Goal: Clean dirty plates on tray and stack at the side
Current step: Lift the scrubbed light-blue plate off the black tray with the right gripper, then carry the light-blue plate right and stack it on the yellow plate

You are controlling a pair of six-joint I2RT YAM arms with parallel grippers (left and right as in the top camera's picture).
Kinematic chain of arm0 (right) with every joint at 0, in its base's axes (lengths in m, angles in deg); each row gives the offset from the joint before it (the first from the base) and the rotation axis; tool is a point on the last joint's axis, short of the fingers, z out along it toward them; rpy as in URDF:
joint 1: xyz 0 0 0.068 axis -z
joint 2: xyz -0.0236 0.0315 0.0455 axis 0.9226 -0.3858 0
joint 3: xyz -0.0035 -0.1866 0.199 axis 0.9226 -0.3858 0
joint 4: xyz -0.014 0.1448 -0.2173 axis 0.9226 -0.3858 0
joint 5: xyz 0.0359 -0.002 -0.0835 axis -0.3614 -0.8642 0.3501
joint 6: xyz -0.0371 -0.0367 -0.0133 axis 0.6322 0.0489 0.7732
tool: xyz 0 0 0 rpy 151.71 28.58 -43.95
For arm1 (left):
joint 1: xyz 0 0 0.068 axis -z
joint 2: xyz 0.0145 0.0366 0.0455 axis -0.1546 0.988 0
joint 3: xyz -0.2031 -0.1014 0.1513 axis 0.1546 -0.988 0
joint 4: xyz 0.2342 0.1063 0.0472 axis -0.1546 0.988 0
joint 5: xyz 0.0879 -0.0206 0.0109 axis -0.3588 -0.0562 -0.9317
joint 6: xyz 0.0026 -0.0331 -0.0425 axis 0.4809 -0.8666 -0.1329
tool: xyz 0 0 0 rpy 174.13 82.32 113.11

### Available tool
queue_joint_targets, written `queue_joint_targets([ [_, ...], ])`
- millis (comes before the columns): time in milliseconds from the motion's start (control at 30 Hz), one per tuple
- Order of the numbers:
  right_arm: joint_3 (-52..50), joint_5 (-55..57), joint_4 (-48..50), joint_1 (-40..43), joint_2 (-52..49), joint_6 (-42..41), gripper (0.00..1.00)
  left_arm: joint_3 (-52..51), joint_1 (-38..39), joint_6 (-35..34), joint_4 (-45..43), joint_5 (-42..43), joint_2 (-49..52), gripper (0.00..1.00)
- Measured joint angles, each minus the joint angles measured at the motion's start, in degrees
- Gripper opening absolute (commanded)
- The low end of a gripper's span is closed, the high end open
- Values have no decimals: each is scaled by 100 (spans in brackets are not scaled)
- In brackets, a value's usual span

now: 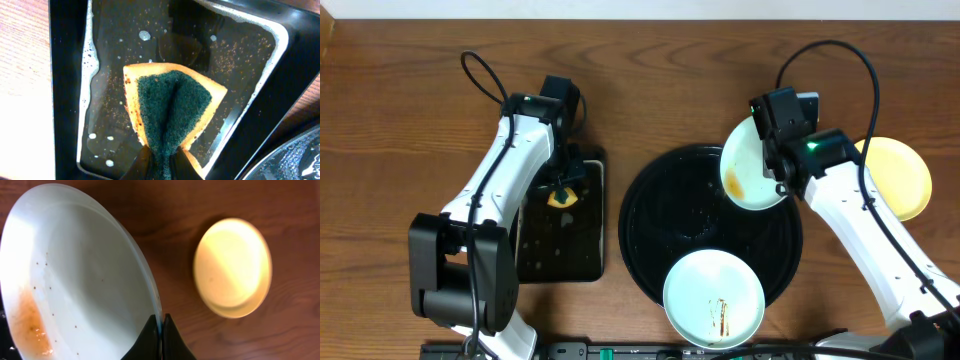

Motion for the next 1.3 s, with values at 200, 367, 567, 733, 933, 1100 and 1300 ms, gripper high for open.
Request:
queue_joint_targets([
  [200, 518, 555, -455, -278, 4, 474, 1, -146, 0, 17, -271, 35, 0, 8],
  [367, 916, 999, -719, -595, 9, 686, 2, -470, 0, 146, -570, 411, 0, 7],
  [567, 1191, 1633, -748, -997, 13, 1012, 1, -651, 0, 343, -750, 892, 0, 8],
  [733, 1207, 2188, -678, -1421, 15, 1231, 1, -660, 0, 435, -800, 1082, 0, 7],
  [933, 1207, 2929, -673, -1740, 15, 1303, 1, -660, 0, 470, -870, 1117, 0, 8],
  [1100, 1207, 3362, -671, -1880, 15, 1342, 1, -660, 0, 470, -901, 1145, 0, 7],
  [1300, 1207, 3585, -669, -1910, 15, 1390, 1, -660, 0, 470, -898, 1180, 0, 8],
])
